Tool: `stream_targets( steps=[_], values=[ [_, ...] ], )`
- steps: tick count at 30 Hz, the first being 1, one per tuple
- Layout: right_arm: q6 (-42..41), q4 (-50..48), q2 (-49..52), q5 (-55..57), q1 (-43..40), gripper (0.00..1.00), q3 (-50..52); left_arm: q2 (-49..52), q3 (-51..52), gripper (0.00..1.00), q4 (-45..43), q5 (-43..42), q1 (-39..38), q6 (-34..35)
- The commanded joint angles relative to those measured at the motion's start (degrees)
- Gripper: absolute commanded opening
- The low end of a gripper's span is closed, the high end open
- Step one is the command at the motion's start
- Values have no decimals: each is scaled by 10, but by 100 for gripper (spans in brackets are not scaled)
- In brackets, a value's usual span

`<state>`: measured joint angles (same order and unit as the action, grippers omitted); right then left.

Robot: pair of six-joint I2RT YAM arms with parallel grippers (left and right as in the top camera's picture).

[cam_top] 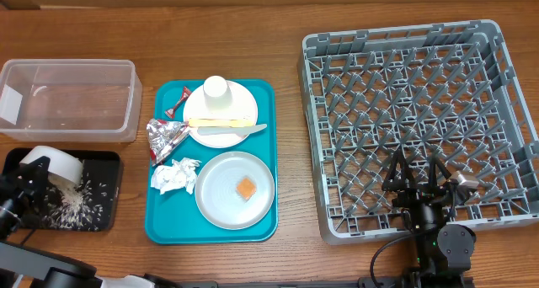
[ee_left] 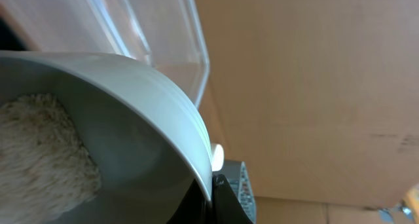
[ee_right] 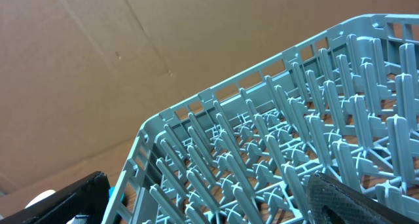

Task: Sort waste into correct bins and load items into the dishwasher rack
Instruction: 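Carry the bowl left and tip rice onto the black tray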

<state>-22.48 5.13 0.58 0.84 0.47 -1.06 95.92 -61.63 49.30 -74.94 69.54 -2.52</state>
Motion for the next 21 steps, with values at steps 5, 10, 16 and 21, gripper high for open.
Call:
stream_targets(
  steps=[5,10,16,21],
  values=[
    [2,-4,-3,2,2,100,6,5,6,4,-9,-98,3,-32],
    [2,-4,-3,2,2,100,6,5,6,4,-14,-154,3,-35],
    [2,-4,-3,2,2,100,6,5,7,4,-13,-145,3,-35],
    [2,-4,-3,2,2,100,6,5,7,4,-13,-134,3,-35]
  ],
)
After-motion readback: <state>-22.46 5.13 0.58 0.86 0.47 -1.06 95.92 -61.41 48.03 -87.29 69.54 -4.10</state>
